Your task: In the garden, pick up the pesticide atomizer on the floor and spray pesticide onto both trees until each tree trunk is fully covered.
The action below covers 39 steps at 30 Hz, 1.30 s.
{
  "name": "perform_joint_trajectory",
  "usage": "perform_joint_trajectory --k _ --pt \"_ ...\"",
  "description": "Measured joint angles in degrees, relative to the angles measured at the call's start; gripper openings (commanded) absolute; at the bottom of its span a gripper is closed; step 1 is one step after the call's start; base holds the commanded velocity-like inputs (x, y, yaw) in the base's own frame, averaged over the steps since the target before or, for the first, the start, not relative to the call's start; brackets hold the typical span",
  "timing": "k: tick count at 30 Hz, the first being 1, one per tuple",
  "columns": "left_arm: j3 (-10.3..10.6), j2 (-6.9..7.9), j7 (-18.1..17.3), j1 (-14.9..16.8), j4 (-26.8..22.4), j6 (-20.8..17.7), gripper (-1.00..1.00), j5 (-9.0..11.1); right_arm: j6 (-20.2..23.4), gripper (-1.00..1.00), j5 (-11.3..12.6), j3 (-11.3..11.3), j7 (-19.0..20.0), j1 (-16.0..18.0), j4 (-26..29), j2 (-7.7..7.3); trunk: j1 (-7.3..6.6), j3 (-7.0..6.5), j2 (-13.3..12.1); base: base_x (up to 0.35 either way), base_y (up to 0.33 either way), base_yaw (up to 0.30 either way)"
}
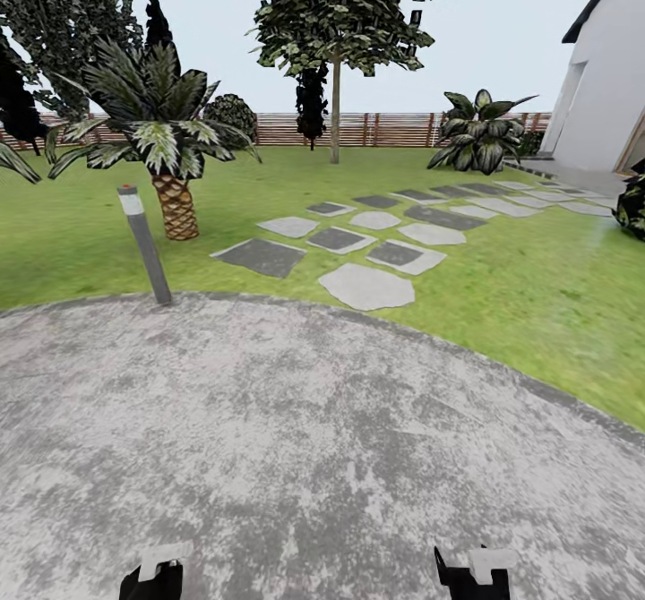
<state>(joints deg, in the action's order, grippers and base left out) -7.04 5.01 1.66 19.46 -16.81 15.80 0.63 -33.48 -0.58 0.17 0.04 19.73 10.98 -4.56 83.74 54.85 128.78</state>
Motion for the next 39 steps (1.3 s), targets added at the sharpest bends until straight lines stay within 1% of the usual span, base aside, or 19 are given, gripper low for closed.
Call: perform_joint_trajectory --k 5,14,18,29,39 --pt "0.0 0.00 0.0 0.0 0.0 0.0 -1.00 0.0 0.0 1.00 0.0 0.0 0.0 0.0 0.0 0.00 0.00 0.00 0.0 0.340 0.000 -0.010" --pt "0.0 0.00 0.0 0.0 0.0 0.0 -1.00 0.0 0.0 1.00 -0.1 0.0 0.0 0.0 0.0 0.00 0.00 -0.21 0.0 0.340 0.000 -0.193" --pt "0.0 0.00 0.0 0.0 0.0 0.0 -1.00 0.0 0.0 1.00 -0.1 0.0 0.0 0.0 0.0 0.00 0.00 -0.32 0.0 0.340 0.000 -0.007" --pt "0.0 0.00 0.0 0.0 0.0 0.0 -1.00 0.0 0.0 1.00 -0.1 0.0 0.0 0.0 0.0 0.00 0.00 -1.21 0.0 0.340 0.000 0.000" --pt "0.0 0.00 0.0 0.0 0.0 0.0 -1.00 0.0 0.0 1.00 -0.1 0.0 0.0 0.0 0.0 0.00 0.00 -1.32 0.0 0.340 0.000 0.000"
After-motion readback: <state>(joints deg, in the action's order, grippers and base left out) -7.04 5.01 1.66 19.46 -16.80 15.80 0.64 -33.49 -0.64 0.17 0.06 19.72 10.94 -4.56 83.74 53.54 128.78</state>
